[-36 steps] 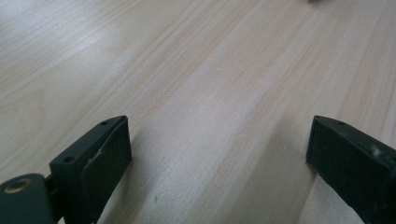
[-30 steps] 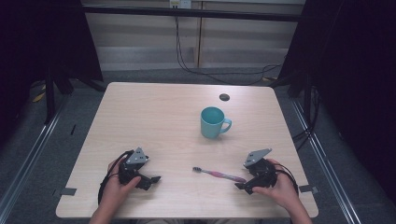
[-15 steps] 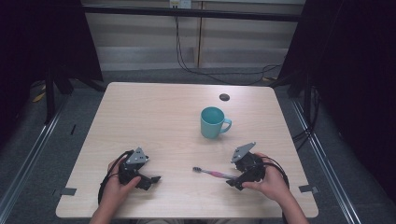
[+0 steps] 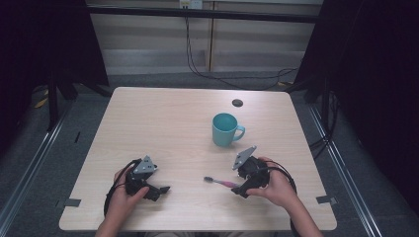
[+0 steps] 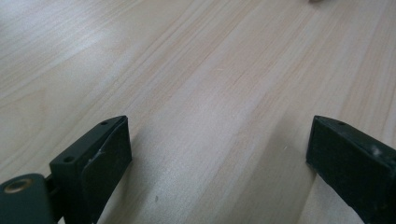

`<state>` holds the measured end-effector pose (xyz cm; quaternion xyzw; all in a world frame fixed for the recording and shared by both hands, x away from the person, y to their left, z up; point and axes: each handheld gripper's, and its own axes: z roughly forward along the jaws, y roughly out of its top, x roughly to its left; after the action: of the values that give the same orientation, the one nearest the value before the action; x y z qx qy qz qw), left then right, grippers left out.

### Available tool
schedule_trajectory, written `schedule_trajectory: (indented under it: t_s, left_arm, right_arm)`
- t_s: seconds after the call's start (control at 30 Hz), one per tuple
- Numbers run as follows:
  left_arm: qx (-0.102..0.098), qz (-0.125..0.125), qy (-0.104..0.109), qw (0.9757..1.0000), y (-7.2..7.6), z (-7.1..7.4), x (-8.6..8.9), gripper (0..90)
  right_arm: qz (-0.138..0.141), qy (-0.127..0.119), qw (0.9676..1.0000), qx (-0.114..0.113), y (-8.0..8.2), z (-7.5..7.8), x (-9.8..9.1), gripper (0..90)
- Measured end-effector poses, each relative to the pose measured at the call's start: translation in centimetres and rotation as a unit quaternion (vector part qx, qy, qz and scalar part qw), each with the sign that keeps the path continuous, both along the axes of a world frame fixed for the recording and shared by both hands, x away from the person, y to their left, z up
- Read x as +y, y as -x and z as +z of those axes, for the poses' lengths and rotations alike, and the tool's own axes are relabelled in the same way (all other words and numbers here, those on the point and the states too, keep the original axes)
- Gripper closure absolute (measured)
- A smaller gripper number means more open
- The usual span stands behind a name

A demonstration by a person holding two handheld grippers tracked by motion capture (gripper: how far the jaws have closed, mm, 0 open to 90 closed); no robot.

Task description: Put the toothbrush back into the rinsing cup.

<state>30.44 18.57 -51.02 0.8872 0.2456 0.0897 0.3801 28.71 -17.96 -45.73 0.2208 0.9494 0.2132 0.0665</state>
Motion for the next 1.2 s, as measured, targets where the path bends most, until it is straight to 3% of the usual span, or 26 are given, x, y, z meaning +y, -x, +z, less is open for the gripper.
schedule_trajectory:
  t_s: [0.63,0.9,1.2]
  left_arm:
    - [-0.001,-0.001,-0.005,1.0000,-0.1,0.0,0.1,6.4]
    - [0.000,0.001,-0.003,1.0000,0.0,0.0,0.0,6.4]
    - [-0.001,0.001,-0.002,1.0000,0.0,0.0,0.0,6.4]
  right_arm:
    - [0.025,0.035,0.9990,0.013,-0.9,0.0,2.5,23.3]
    - [0.041,0.041,0.9981,0.021,-1.2,-0.4,3.5,34.0]
    - [0.047,0.055,0.9968,0.035,-1.6,-0.8,4.2,39.9]
